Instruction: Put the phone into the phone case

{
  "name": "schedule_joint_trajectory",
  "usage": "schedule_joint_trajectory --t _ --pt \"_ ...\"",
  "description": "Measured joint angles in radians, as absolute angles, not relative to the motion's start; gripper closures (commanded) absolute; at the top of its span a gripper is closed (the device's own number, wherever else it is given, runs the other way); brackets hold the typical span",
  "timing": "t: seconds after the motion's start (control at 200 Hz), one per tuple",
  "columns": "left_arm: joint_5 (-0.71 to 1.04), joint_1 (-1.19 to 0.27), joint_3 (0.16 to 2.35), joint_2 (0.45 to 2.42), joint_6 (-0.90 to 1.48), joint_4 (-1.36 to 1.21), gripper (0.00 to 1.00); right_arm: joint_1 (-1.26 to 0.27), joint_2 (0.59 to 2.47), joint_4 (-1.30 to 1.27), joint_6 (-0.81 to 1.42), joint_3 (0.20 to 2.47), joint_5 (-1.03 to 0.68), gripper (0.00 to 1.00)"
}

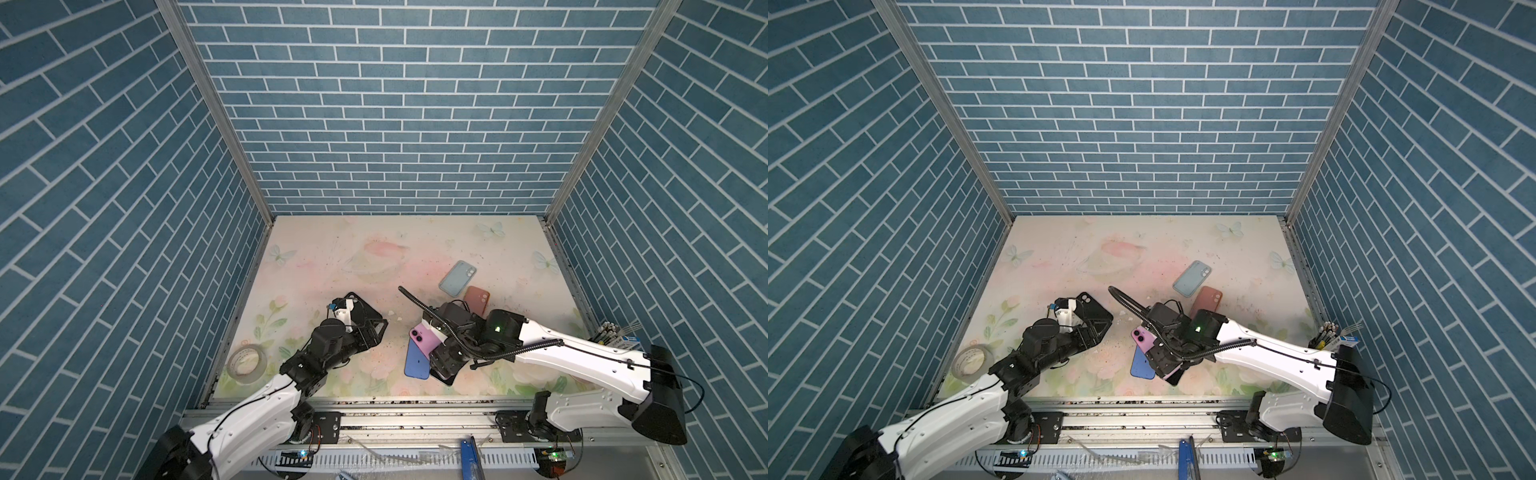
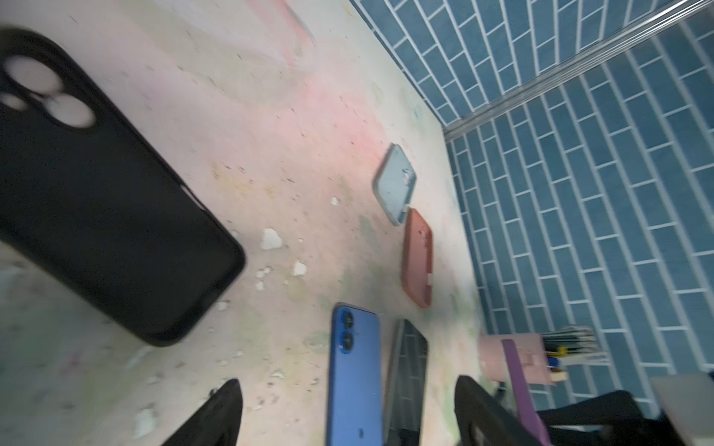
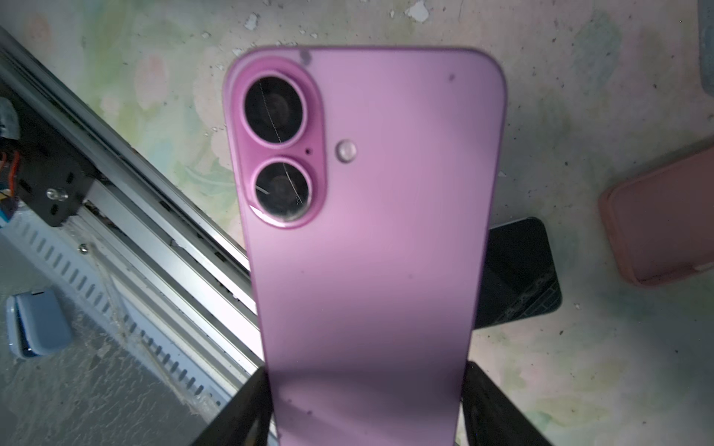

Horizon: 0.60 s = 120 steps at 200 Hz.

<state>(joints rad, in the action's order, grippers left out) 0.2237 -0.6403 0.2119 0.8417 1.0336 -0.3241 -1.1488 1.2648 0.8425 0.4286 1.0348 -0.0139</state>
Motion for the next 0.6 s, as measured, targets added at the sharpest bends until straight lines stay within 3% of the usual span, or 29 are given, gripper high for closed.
schedule_joint_trajectory --t 0.175,0.6 --pt "0.275 -0.69 0.215 0.875 1.211 -0.493 0.12 -1.149 1.253 0.815 0.43 1.035 -0.034 0.39" --pt "0.297 -0.763 0.279 0.909 1.382 -0.519 0.17 -1.148 1.242 0.772 0.437 1.039 -0.07 0.39"
